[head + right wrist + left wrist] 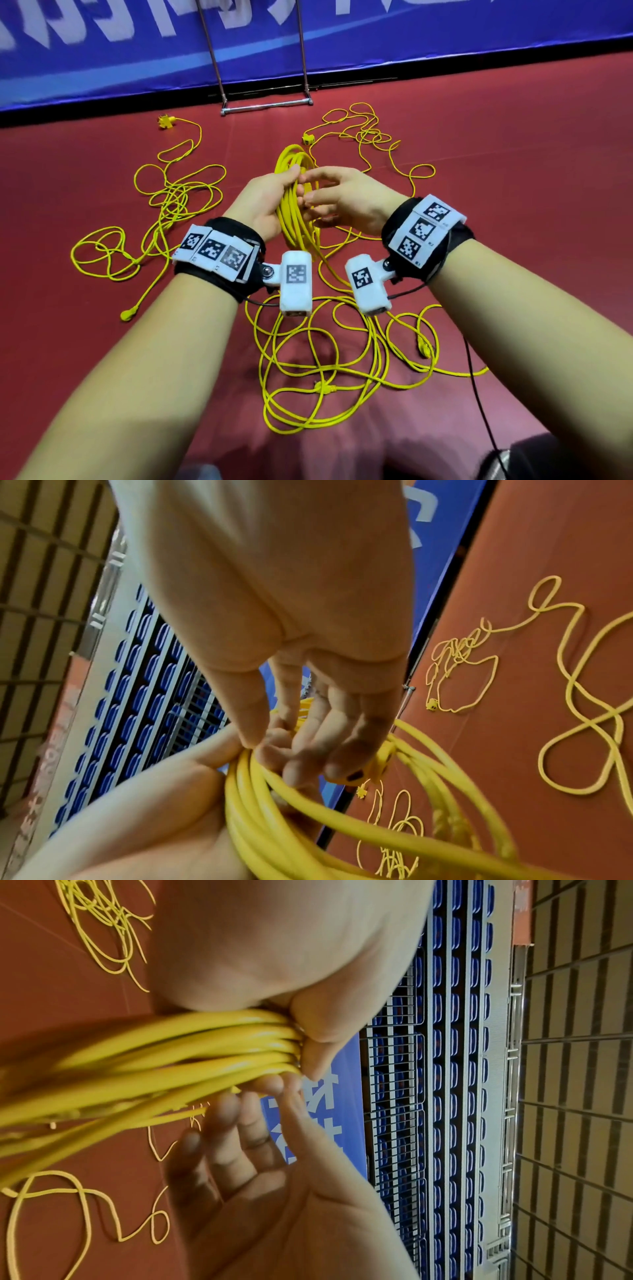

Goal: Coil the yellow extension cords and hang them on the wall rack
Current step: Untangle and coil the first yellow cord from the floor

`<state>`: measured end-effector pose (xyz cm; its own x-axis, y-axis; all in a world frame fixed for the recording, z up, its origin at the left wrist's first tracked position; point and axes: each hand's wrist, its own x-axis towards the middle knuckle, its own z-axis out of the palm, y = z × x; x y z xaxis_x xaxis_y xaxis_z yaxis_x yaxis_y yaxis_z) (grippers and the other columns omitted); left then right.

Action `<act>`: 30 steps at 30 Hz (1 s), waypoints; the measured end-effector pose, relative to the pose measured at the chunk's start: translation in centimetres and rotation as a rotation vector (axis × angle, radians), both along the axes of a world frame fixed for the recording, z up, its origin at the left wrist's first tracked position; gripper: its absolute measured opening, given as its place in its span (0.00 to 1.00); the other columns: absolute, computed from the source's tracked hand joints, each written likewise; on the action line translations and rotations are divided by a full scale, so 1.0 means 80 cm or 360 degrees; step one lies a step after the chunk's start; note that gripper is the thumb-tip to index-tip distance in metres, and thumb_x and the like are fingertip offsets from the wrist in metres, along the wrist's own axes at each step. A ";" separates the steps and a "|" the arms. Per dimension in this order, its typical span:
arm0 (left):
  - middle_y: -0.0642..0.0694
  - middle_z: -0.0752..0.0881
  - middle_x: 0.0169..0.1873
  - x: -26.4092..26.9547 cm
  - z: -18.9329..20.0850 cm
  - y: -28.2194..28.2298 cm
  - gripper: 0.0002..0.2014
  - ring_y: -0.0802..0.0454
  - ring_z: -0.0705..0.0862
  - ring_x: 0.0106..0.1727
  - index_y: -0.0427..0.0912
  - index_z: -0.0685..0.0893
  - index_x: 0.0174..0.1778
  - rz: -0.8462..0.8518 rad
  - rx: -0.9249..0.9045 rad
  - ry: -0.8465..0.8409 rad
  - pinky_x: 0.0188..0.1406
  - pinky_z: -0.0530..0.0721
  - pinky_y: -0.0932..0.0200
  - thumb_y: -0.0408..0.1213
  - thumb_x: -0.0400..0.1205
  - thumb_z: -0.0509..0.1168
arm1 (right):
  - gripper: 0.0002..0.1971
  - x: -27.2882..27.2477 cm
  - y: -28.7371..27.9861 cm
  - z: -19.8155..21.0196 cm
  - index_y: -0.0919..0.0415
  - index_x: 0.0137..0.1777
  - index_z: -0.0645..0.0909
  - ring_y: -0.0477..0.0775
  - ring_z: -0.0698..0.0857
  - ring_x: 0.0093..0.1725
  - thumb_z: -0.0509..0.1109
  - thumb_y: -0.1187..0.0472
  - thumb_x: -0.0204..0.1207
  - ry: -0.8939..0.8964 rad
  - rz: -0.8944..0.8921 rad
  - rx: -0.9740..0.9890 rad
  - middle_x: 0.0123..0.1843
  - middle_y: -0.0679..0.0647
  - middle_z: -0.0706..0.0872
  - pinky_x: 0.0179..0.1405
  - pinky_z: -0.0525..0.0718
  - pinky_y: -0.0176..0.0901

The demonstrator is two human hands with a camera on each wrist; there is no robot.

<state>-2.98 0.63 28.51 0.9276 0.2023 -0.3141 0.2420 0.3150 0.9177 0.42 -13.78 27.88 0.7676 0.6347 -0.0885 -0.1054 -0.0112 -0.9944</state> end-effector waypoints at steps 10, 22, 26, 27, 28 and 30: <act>0.50 0.76 0.20 -0.004 0.021 0.019 0.16 0.55 0.76 0.19 0.41 0.77 0.35 0.0265 -0.0306 -0.0088 0.25 0.79 0.65 0.40 0.89 0.58 | 0.14 0.003 0.002 -0.060 0.60 0.53 0.77 0.52 0.81 0.40 0.76 0.71 0.72 -0.0732 0.0306 -0.0820 0.42 0.56 0.83 0.41 0.83 0.47; 0.52 0.73 0.22 0.004 0.034 0.057 0.16 0.55 0.70 0.18 0.44 0.74 0.34 0.0485 -0.0451 -0.0303 0.25 0.74 0.64 0.42 0.89 0.57 | 0.09 0.022 -0.029 -0.142 0.58 0.39 0.79 0.47 0.83 0.34 0.68 0.61 0.83 -0.0575 0.0356 -0.1186 0.40 0.57 0.87 0.27 0.73 0.25; 0.52 0.72 0.21 0.002 0.040 0.063 0.16 0.57 0.67 0.16 0.45 0.73 0.34 0.0474 -0.0441 -0.0361 0.20 0.68 0.68 0.42 0.89 0.57 | 0.15 0.029 -0.065 -0.168 0.60 0.39 0.80 0.56 0.85 0.34 0.66 0.52 0.84 -0.0300 0.0139 -0.1270 0.32 0.56 0.86 0.29 0.78 0.34; 0.53 0.72 0.21 0.001 0.041 0.062 0.16 0.57 0.66 0.16 0.45 0.73 0.34 0.0469 -0.0432 -0.0367 0.19 0.67 0.68 0.42 0.89 0.57 | 0.17 0.028 -0.072 -0.169 0.61 0.38 0.81 0.54 0.83 0.29 0.66 0.49 0.84 -0.0231 0.0047 -0.1280 0.30 0.57 0.85 0.23 0.75 0.31; 0.53 0.72 0.21 0.000 0.041 0.060 0.16 0.57 0.66 0.15 0.45 0.73 0.34 0.0467 -0.0418 -0.0368 0.19 0.67 0.69 0.42 0.90 0.57 | 0.20 0.029 -0.077 -0.167 0.61 0.37 0.82 0.53 0.82 0.25 0.67 0.46 0.82 -0.0184 -0.0062 -0.1275 0.28 0.57 0.84 0.19 0.73 0.30; 0.53 0.71 0.22 -0.002 0.042 0.056 0.16 0.58 0.65 0.15 0.46 0.73 0.35 0.0464 -0.0393 -0.0367 0.18 0.65 0.69 0.42 0.90 0.57 | 0.21 0.034 -0.080 -0.155 0.60 0.35 0.85 0.55 0.80 0.22 0.70 0.43 0.79 -0.0221 -0.0330 -0.1249 0.22 0.55 0.80 0.20 0.74 0.35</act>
<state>-3.10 5.12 31.91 0.8943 0.4109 -0.1774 -0.0916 0.5560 0.8261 3.14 -20.15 15.50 0.8990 0.2722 -0.3430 -0.0581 -0.7023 -0.7095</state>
